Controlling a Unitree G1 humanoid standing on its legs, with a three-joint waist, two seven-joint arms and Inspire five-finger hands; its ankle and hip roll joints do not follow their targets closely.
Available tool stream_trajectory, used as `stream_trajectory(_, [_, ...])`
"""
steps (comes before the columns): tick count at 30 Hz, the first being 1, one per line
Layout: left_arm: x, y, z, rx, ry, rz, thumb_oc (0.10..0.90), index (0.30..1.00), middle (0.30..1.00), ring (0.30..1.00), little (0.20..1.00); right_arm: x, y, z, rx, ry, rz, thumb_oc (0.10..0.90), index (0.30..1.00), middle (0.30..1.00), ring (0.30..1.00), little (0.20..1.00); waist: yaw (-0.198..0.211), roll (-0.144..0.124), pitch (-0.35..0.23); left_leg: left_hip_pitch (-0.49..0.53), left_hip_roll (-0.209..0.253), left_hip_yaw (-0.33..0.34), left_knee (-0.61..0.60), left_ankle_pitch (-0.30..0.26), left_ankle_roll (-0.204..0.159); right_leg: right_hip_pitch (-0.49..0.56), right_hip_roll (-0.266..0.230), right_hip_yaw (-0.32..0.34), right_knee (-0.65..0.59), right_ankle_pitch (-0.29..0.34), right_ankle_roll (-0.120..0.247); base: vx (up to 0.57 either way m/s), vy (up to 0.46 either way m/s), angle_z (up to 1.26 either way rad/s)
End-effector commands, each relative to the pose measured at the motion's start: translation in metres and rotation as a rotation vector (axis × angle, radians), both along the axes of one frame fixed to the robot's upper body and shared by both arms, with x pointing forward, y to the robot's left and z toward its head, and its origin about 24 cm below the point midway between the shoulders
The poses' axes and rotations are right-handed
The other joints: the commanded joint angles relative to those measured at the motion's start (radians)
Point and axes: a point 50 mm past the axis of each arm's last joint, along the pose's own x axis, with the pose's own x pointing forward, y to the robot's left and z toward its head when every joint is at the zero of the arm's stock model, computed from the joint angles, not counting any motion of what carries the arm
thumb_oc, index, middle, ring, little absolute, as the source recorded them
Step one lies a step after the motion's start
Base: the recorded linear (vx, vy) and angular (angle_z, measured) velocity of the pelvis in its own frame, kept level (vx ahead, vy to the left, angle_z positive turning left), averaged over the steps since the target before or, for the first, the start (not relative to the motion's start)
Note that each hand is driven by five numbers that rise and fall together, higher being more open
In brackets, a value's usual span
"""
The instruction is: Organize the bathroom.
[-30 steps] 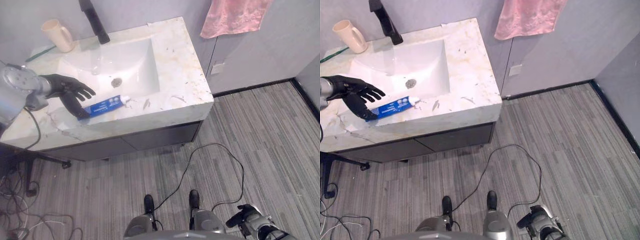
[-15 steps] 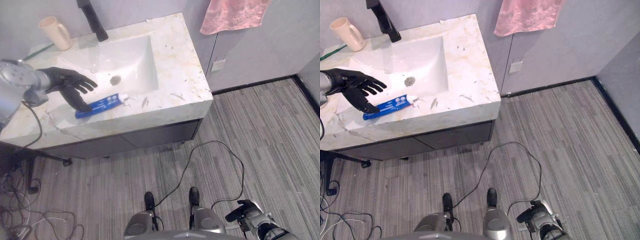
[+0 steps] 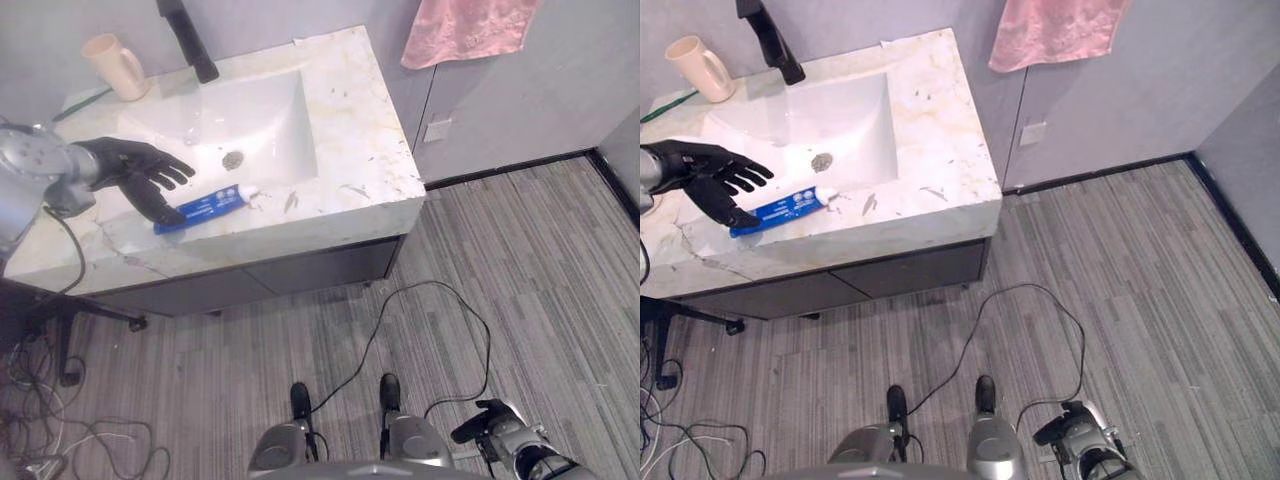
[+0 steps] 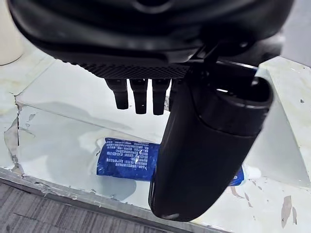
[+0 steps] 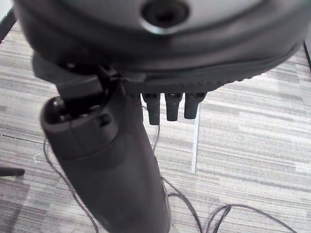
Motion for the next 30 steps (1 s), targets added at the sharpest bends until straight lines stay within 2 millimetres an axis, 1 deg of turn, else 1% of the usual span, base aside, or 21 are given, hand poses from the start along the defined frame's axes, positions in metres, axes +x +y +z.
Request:
stream_trajectory(1, [-0.025, 0.036, 0.048, 0.018, -0.184, 0.139, 0.8, 0.9, 0.9, 0.9, 0.9, -0.018, -0.042, 0.014, -0.113, 0.012, -0.069, 0.8, 0.9, 0.9, 0.9, 0.9, -0.007, 0.002, -0.071, -0.088, -0.026, 0.037, 0.227, -0.047, 0.032, -0.055, -0.027, 0.057, 0.137, -0.13, 0.066, 0.0, 0.0, 0.0])
stream_trajectory(13, [-0.026, 0.041, 0.05, 0.043, -0.201, 0.157, 0.8, 0.9, 0.9, 0.9, 0.9, -0.016, -0.042, 0.014, -0.111, 0.004, -0.073, 0.8, 0.9, 0.9, 0.9, 0.9, -0.001, 0.0, -0.064, -0.096, -0.028, 0.032, 0.241, -0.047, 0.032, -0.054, -0.03, 0.049, 0.138, -0.131, 0.066, 0.0, 0.0, 0.0])
stream_trajectory(25, [-0.033, 0.046, 0.046, 0.041, -0.18, 0.174, 0.8, 0.9, 0.9, 0.9, 0.9, -0.015, -0.047, 0.018, -0.125, -0.013, -0.079, 0.8, 0.9, 0.9, 0.9, 0.9, 0.002, 0.023, -0.06, -0.103, -0.037, 0.025, 0.268, -0.041, 0.03, -0.056, -0.038, 0.045, 0.153, -0.14, 0.063, 0.0, 0.01, 0.0])
stream_trajectory(30, [-0.037, 0.047, 0.045, 0.051, -0.176, 0.176, 0.8, 0.9, 0.9, 0.9, 0.9, -0.013, -0.052, 0.022, -0.15, -0.048, -0.091, 0.8, 0.9, 0.9, 0.9, 0.9, 0.002, 0.034, -0.059, -0.106, -0.042, 0.024, 0.278, -0.039, 0.031, -0.058, -0.039, 0.048, 0.161, -0.146, 0.061, 0.0, 0.014, 0.01])
